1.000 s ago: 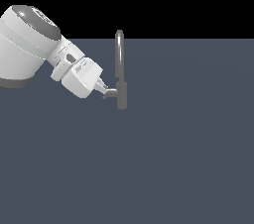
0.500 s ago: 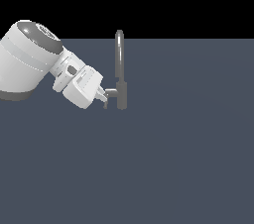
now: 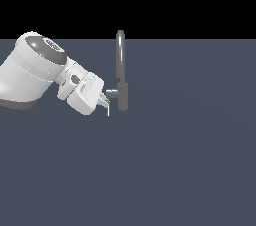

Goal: Turn on the faucet by rotating a designated handle.

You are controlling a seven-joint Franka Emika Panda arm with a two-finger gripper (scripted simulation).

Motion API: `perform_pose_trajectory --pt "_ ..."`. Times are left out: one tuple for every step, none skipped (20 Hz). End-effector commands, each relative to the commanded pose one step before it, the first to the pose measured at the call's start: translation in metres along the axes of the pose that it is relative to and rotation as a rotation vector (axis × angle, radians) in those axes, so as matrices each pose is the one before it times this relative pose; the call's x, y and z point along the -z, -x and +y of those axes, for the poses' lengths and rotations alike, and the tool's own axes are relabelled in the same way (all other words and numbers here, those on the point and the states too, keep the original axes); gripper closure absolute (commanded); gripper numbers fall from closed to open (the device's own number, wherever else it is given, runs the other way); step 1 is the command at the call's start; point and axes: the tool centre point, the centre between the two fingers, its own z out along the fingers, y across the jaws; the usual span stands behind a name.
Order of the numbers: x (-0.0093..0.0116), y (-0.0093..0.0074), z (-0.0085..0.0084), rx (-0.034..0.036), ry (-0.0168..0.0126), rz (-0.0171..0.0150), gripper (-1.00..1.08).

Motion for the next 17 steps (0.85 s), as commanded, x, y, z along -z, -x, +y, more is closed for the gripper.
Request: perform_pose_trajectory --pt "-0.00611 0.003 -0.00226 0.00211 0.00549 0.00468 1.08" --pt "-0.00256 0.00241 -0.00178 0.00161 0.00213 -0.00023 1.08" --pt "-0.00255 0.00241 -0.00177 0.00161 0.00212 -0.00023 1.08" --pt "-0.00258 0.00243 -0.00177 0.00166 0.00219 -0.00023 1.08" --pt "-0.00249 0.00236 -0.00175 0.00156 0.00205 -0.00021 1.08" --pt "-0.00253 0.00238 -0.00175 0.00161 0.00212 -0.00022 1.08" --pt "-0.00248 0.00234 -0.00173 0.00156 0.00205 -0.00021 1.08" --pt "-0.00247 0.00233 -0.00173 0.00156 0.00205 -0.0002 1.08" --pt "-0.00246 0.00232 -0.00172 0.00156 0.00205 -0.0002 1.08" --pt "-0.00245 0.00231 -0.00171 0.00156 0.00205 -0.00019 1.08" --pt "-0.00244 0.00231 -0.0017 0.00156 0.00205 -0.00019 1.08" --pt "-0.00239 0.00226 -0.00169 0.00151 0.00197 -0.00017 1.08" --pt "-0.00237 0.00225 -0.00168 0.00151 0.00197 -0.00017 1.08" --pt "-0.00236 0.00224 -0.00167 0.00151 0.00197 -0.00016 1.08" --pt "-0.00231 0.0022 -0.00166 0.00146 0.00189 -0.00014 1.08" --pt "-0.00229 0.00219 -0.00165 0.00146 0.00189 -0.00012 1.08" --pt "0.0 0.0 0.0 0.0 0.0 0.0 1.08"
